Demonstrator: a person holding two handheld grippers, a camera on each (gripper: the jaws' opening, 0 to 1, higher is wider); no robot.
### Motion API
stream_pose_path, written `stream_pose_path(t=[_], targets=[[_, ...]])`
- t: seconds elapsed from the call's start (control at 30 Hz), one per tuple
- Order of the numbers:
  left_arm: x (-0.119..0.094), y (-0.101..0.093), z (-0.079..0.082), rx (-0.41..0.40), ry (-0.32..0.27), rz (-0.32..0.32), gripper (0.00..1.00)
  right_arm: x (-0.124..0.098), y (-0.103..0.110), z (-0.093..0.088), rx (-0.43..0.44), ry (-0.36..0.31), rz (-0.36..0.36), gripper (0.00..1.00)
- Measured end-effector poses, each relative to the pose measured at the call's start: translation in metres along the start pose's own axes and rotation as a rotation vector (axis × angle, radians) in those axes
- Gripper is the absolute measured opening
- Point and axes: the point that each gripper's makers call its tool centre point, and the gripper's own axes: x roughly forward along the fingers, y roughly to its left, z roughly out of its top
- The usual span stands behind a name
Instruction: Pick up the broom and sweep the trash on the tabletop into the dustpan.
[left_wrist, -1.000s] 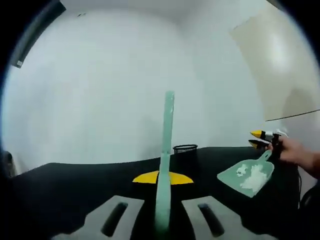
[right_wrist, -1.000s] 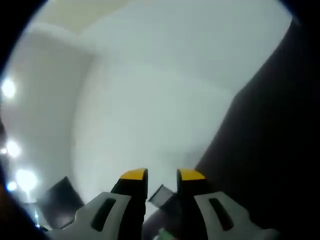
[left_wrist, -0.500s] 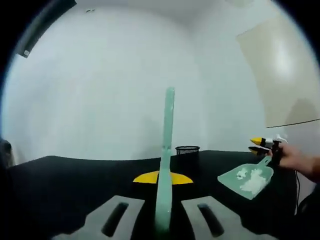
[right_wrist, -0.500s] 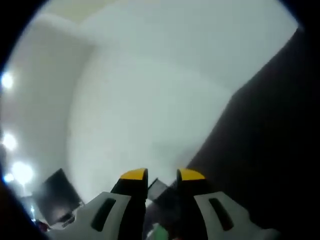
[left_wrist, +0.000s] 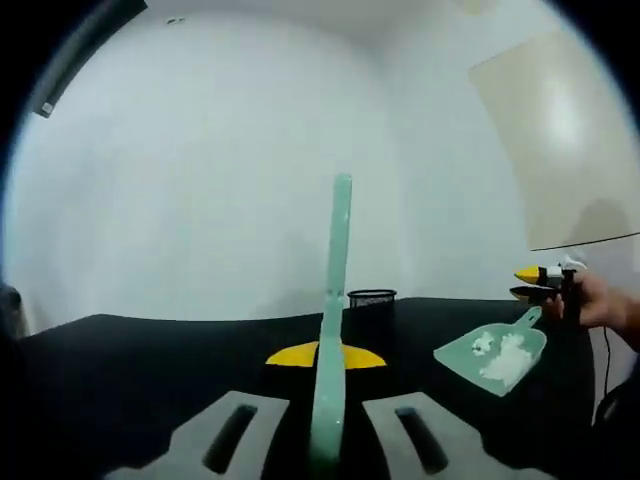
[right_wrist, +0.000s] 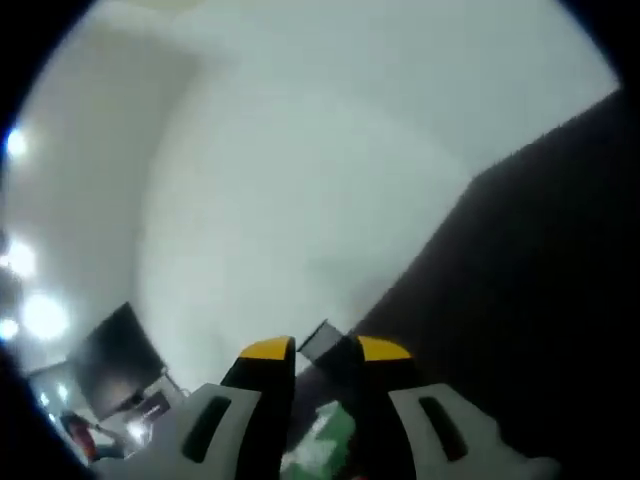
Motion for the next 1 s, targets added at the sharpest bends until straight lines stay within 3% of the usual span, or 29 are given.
stream_pose_path(t=[0.1,0.3,0.4,0.5,0.53,0.63,0.7,0.87,1.0], targets=[[0.001,0.000,-0.001,-0.002,0.005,0.000,0.02,0.007,0.015,0.010,-0.058,-0.029,0.073,0.26],[-0.001,0.006,-0.003,-0.044,0.000,0.005,0.02,0.018,-0.006,-0.008,-0.014,0.011,0.039,0.26],[-0.001,0.010,-0.003,-0.058,-0.004,0.015,0.01,0.009,0.001,0.000,-0.043,-0.023,0.045,0.26],[0.001,0.008,-0.004,-0.065,-0.003,0.003,0.02,0.005,-0.004,0.001,0.002,-0.006,0.016,0.26],[0.001,0.008,-0.004,-0.058,-0.001,0.003,0.02,0.000,-0.003,-0.002,0.024,0.026,-0.008,0.25],[0.000,0.008,-0.004,-0.048,0.001,0.010,0.02,-0.010,0.010,-0.007,-0.063,0.084,-0.036,0.24],[0.000,0.008,-0.004,-0.050,0.000,0.009,0.02,-0.013,0.012,-0.005,-0.064,0.101,-0.038,0.24],[-0.002,0.004,-0.003,-0.037,0.002,-0.002,0.02,-0.033,0.019,-0.026,0.006,0.181,-0.086,0.26],[-0.002,0.002,-0.003,-0.033,0.004,-0.011,0.02,-0.049,0.013,-0.031,0.092,0.158,-0.176,0.27]])
